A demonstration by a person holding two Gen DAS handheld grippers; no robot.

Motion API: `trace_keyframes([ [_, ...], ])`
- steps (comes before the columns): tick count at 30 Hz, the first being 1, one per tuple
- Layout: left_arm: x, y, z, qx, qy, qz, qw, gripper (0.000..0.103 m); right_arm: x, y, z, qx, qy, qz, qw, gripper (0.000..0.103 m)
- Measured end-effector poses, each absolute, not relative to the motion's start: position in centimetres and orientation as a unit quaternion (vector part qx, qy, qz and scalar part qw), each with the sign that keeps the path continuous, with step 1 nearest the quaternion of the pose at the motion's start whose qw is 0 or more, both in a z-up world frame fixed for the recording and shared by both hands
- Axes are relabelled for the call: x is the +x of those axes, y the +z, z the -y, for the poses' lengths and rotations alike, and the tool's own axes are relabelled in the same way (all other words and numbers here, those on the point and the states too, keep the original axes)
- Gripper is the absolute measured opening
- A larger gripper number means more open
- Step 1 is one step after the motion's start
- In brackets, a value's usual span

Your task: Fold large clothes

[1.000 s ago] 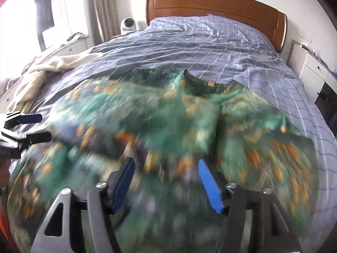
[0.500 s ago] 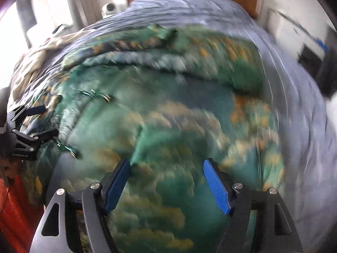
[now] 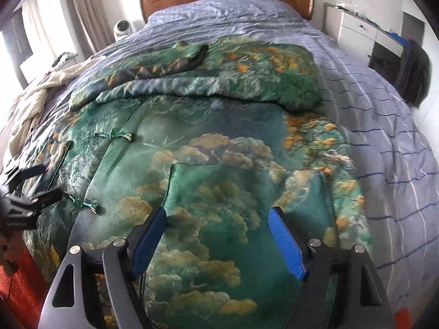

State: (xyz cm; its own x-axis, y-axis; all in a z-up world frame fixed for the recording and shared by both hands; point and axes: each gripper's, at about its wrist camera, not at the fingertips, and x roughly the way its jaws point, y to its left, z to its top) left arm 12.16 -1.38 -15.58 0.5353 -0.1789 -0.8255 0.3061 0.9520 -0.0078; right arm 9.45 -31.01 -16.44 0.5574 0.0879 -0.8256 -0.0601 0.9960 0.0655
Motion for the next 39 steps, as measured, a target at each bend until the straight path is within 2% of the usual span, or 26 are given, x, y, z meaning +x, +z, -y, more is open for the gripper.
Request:
trace_keyframes([
  [14,10.6,-10.5,-2.0,0.038,-0.103,-0.440,0.891,0.102,7.6,-13.6,32.2,0.002,-0.009,-0.435,0.900,0.080],
  [17,10.6,-9.2,-3.1,0.040,-0.089,-0.428,0.899,0.102,7.6,-13.0,31.7,-0.006,-0.005,-0.430,0.903,0.085],
  [25,10.3,-6.2,-7.0,0.174,0.025,-0.404,0.898,0.102,7.5,-11.0,30.8,-0.032,0.003,-0.409,0.912,0.085],
  [32,10.9,-7.3,-10.7,0.113,0.039,-0.438,0.891,0.102,7.6,-11.1,31.7,-0.030,-0.020,-0.415,0.909,0.085],
  [39,10.8,-10.0,-9.5,0.102,0.021,-0.461,0.881,0.102,7.5,-11.3,32.1,-0.033,-0.029,-0.425,0.904,0.085],
])
